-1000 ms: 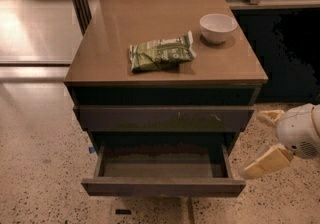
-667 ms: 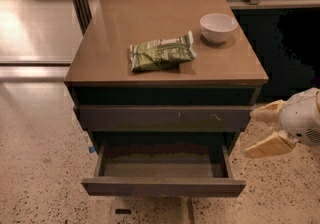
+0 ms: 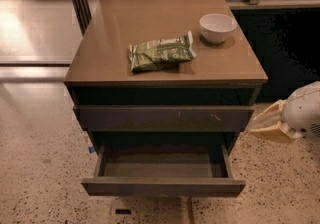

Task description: Close middle drawer

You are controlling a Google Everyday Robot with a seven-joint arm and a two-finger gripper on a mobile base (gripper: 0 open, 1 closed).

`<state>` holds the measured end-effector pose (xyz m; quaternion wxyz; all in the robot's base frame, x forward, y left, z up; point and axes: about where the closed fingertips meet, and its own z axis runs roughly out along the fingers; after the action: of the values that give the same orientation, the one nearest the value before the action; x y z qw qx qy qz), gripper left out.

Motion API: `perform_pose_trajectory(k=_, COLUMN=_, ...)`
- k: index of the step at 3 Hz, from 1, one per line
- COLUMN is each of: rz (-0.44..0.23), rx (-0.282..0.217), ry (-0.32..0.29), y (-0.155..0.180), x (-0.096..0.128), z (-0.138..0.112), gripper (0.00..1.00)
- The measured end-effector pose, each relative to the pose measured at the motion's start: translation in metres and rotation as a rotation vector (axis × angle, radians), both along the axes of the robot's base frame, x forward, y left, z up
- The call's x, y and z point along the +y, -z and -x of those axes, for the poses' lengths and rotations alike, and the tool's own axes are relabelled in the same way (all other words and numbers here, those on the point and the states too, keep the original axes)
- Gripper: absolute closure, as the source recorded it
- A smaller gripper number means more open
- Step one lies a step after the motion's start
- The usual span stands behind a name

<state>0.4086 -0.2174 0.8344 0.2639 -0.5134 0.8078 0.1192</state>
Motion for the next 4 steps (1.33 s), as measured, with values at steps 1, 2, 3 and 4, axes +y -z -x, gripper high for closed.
perform_pose_trajectory(k=1, rz=0.0, rx=0.0, ry=0.0, y=0.0, x=0.0, z=0.0, gripper=1.0)
perform_pose_trajectory(k=2, rz=-0.002, rx=-0.003, ry=0.0, y=0.002, x=0.001, z=0.002, gripper=1.0)
perform_pose_trajectory(k=3, rz=-0.091, rx=0.033, ry=0.044, y=0.044, x=0.005, z=0.012, gripper=1.0)
perform_pose_trajectory(k=4, rz=-0.255, rx=0.115, ry=0.151, y=0.132, x=0.019, z=0.036, gripper=1.0)
